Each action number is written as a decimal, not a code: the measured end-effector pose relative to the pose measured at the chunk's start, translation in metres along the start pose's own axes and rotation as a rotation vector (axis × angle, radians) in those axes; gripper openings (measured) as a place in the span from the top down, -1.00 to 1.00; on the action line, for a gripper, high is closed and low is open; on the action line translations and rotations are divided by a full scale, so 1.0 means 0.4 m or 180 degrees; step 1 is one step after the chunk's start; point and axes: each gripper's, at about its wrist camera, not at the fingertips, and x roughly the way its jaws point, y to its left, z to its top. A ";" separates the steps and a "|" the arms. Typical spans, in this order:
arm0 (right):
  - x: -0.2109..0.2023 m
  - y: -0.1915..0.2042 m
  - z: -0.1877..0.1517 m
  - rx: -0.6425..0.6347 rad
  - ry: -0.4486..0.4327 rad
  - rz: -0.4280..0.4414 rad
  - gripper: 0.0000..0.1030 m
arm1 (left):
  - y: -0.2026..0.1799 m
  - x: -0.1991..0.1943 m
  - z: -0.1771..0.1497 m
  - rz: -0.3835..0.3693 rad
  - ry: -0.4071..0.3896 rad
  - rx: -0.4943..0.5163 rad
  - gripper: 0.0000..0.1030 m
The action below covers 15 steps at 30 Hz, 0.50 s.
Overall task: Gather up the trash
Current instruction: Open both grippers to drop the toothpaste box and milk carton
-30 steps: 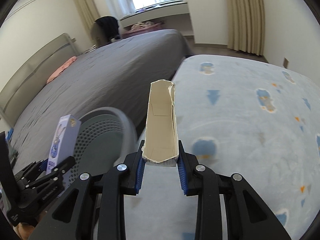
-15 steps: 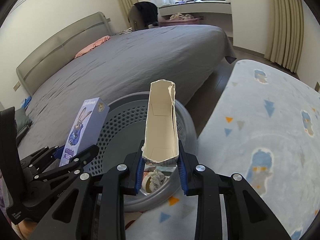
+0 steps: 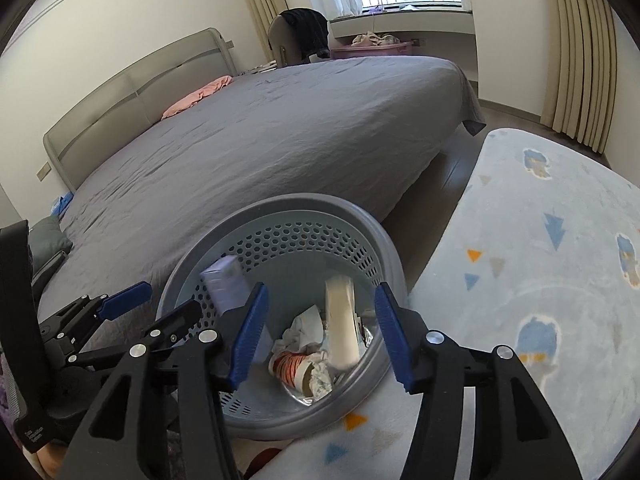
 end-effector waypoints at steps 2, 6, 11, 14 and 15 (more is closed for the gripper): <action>-0.001 -0.002 -0.004 0.0026 0.0003 -0.0015 -0.03 | 0.001 -0.002 0.002 0.0006 -0.0011 -0.0006 -0.35; 0.000 -0.004 -0.011 0.0050 0.0021 -0.0042 -0.03 | -0.001 -0.001 0.005 0.0023 -0.0031 -0.0021 -0.41; -0.004 -0.003 -0.021 0.0062 0.0018 -0.0074 -0.03 | 0.003 0.001 0.007 0.0072 -0.0040 -0.0046 -0.56; -0.008 -0.004 -0.024 0.0070 0.0007 -0.0096 -0.08 | 0.007 0.000 0.009 0.0071 -0.0045 -0.0069 -0.59; -0.009 -0.004 -0.026 0.0072 0.0002 -0.0103 -0.09 | 0.007 0.001 0.009 0.0074 -0.0045 -0.0072 -0.61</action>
